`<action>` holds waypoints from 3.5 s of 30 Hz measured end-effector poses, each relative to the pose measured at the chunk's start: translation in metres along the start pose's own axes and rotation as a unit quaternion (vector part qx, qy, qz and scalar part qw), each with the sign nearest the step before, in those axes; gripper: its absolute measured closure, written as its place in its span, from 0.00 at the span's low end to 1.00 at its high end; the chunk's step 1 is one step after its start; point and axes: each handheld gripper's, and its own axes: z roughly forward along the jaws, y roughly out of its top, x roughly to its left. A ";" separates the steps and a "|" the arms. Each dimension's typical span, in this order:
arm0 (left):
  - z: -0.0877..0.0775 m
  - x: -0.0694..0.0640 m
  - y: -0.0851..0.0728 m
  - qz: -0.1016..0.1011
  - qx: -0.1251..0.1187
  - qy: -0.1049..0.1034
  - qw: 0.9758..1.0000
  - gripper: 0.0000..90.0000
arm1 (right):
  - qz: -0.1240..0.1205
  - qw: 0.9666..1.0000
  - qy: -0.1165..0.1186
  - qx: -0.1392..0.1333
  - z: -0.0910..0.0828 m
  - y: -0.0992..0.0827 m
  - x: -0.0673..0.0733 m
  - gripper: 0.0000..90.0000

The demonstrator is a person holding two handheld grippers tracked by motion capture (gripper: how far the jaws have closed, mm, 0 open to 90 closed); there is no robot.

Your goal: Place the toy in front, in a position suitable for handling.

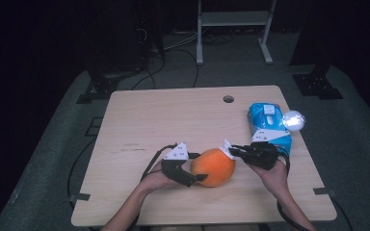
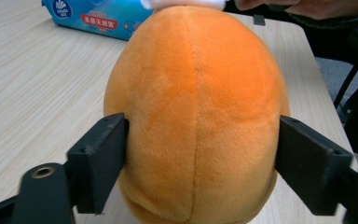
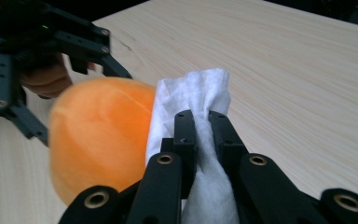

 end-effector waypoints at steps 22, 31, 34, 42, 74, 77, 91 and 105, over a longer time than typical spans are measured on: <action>0.008 -0.026 0.019 0.099 0.029 0.027 0.994 0.32 | -0.032 0.999 -0.013 0.030 0.010 0.013 0.007 0.91; 0.009 -0.022 0.018 0.072 0.021 0.028 0.997 0.32 | -0.027 0.999 -0.020 0.022 -0.004 0.007 0.011 0.91; 0.009 -0.020 0.017 0.060 0.019 0.028 0.998 0.31 | -0.038 0.999 0.004 0.010 -0.001 0.015 0.023 0.91; 0.002 -0.009 0.009 0.029 0.019 0.016 0.999 0.31 | -0.044 0.999 -0.008 0.009 0.002 0.012 0.019 0.91; 0.009 -0.009 0.013 0.005 -0.043 0.019 0.999 0.17 | -0.024 1.000 0.007 -0.003 0.006 0.009 0.019 0.91; 0.009 -0.003 0.007 0.000 -0.043 0.019 0.999 0.14 | -0.019 1.000 -0.006 -0.006 0.001 0.009 0.014 0.91; 0.029 -0.004 0.000 0.000 -0.024 0.015 1.000 0.22 | -0.017 1.000 -0.015 -0.011 0.002 0.011 0.016 0.91; -0.026 -0.012 0.039 0.036 -0.083 0.028 0.995 0.36 | 0.007 0.997 0.009 -0.079 -0.014 0.025 0.019 0.91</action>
